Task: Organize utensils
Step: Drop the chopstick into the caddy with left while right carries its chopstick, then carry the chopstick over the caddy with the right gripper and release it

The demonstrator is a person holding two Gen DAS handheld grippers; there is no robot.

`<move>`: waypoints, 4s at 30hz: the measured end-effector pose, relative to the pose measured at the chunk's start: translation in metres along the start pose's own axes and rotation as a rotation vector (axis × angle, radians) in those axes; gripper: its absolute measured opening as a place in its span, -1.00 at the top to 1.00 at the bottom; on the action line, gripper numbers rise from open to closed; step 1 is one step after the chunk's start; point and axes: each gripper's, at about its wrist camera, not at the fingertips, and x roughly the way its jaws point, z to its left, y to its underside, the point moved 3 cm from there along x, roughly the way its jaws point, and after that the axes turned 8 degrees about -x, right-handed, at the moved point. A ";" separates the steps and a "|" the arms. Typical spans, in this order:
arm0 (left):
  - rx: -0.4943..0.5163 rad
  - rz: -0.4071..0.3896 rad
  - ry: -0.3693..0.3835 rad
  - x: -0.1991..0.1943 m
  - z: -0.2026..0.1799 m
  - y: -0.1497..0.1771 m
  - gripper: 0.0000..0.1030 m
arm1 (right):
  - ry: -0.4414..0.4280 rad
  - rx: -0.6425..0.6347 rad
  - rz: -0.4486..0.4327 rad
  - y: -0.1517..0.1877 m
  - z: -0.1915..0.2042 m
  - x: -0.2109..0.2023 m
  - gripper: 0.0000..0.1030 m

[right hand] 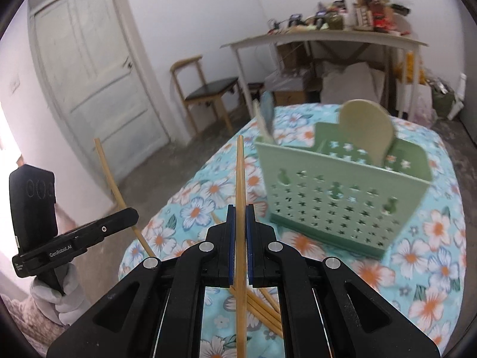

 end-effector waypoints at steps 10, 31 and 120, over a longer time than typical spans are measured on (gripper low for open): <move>0.110 -0.033 -0.040 0.002 -0.039 -0.008 0.90 | -0.021 0.121 -0.113 0.014 -0.022 -0.033 0.91; 0.264 -0.229 0.119 0.015 -0.156 -0.100 0.90 | -0.060 0.236 -0.255 0.026 -0.071 -0.095 0.91; 0.112 -0.087 -0.097 0.012 -0.006 0.008 -0.48 | -0.038 -0.015 -0.437 -0.165 -0.093 -0.021 0.91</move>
